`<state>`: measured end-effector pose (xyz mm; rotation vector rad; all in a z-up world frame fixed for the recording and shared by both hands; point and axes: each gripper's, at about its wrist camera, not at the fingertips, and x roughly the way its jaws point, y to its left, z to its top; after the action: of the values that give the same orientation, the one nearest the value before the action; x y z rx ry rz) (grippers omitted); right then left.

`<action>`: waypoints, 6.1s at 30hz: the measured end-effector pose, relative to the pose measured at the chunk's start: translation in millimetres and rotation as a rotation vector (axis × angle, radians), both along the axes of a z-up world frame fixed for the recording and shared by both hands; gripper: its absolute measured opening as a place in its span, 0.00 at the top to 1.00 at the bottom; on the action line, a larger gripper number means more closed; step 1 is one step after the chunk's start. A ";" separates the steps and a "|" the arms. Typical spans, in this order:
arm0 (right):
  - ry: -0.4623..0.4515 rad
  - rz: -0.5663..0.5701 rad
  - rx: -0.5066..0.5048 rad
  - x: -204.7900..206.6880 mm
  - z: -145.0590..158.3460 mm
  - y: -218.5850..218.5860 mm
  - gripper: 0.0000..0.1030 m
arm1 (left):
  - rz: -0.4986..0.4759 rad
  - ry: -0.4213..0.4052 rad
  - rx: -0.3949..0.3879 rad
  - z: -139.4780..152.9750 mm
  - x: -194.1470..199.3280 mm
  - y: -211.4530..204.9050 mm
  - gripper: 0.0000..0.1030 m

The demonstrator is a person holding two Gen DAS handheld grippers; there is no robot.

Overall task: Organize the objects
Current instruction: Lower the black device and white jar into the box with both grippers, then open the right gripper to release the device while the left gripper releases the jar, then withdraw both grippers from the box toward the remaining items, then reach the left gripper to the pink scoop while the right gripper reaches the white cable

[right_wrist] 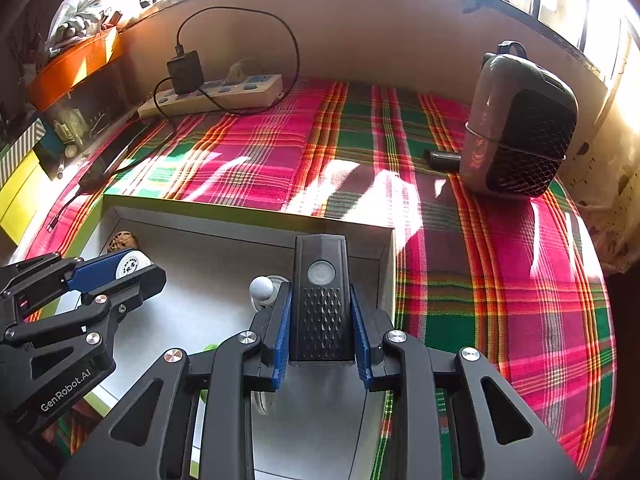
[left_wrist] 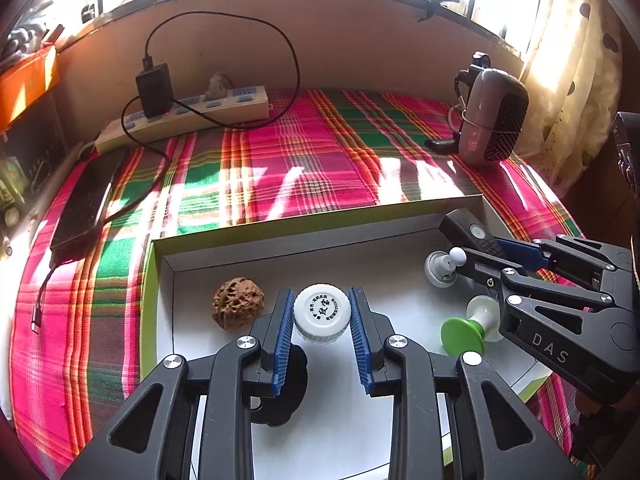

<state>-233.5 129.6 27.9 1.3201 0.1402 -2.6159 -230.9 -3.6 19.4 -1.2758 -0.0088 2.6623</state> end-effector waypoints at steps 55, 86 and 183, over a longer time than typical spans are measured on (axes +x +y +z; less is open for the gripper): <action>0.004 0.014 0.085 -1.1 -8.3 -15.9 0.73 | 0.007 -0.008 -0.047 -10.4 -5.6 4.3 0.75; 0.095 -0.037 0.019 40.4 21.0 2.0 0.67 | 0.058 0.134 -0.195 23.4 41.2 7.9 0.74; 0.029 -0.054 -0.124 137.6 -7.9 39.5 0.58 | -0.155 0.076 0.056 -3.2 143.6 -23.9 0.68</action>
<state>-96.0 169.1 20.0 1.2621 -0.0535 -2.6416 -87.3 -27.5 16.2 -1.1103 0.0249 2.5577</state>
